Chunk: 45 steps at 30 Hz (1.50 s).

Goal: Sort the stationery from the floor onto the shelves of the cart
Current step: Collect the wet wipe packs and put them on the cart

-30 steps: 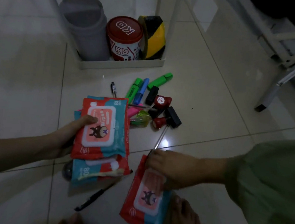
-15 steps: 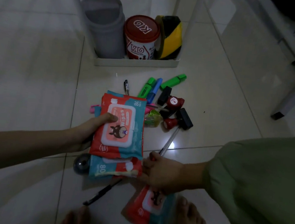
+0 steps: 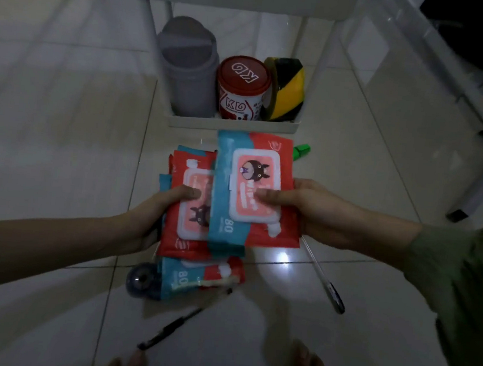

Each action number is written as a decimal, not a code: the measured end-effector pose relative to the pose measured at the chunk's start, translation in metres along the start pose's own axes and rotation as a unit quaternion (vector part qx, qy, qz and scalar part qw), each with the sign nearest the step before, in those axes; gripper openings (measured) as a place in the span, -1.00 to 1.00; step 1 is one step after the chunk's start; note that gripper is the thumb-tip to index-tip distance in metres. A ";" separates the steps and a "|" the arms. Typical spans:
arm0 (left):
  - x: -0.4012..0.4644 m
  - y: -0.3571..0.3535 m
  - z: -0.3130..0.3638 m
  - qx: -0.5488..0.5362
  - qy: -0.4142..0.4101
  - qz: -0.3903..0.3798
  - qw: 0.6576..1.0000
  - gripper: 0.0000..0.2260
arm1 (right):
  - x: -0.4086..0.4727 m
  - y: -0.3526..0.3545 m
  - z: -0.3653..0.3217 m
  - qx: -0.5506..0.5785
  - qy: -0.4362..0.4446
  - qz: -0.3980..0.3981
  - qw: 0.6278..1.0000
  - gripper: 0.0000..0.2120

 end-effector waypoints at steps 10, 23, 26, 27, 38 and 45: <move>-0.006 -0.041 0.019 -0.023 -0.017 -0.064 0.998 -0.53 | 0.009 0.006 0.006 -0.024 -0.045 -0.022 0.998 -0.77; -0.014 -0.080 0.014 0.173 -0.117 -0.128 0.969 -0.63 | -0.005 -0.005 0.007 -0.041 0.067 -0.064 0.995 -0.77; -0.013 -0.080 0.015 0.234 -0.188 -0.112 0.947 -0.57 | -0.014 0.000 0.009 -0.104 0.090 -0.058 0.989 -0.59; -0.013 -0.080 0.016 0.246 -0.205 -0.104 0.942 -0.49 | -0.017 0.003 0.011 -0.132 0.097 -0.048 0.985 -0.51; 0.028 -0.092 -0.034 0.373 -0.181 -0.162 0.896 -0.18 | -0.016 0.038 0.083 -0.158 0.148 0.153 0.964 -0.16; 0.034 -0.082 -0.049 0.400 -0.185 -0.190 0.877 -0.04 | -0.010 0.033 0.101 -0.167 0.152 0.177 0.958 -0.15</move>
Point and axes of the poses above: each hand's wrist, its own x-axis towards the middle knuckle, its own y-axis out of the back of the hand, z = x × y, the point moved 8 cm from there along x, towards the middle knuckle, and after that the axes turned 10 degrees about -x, right-handed, at the moved point
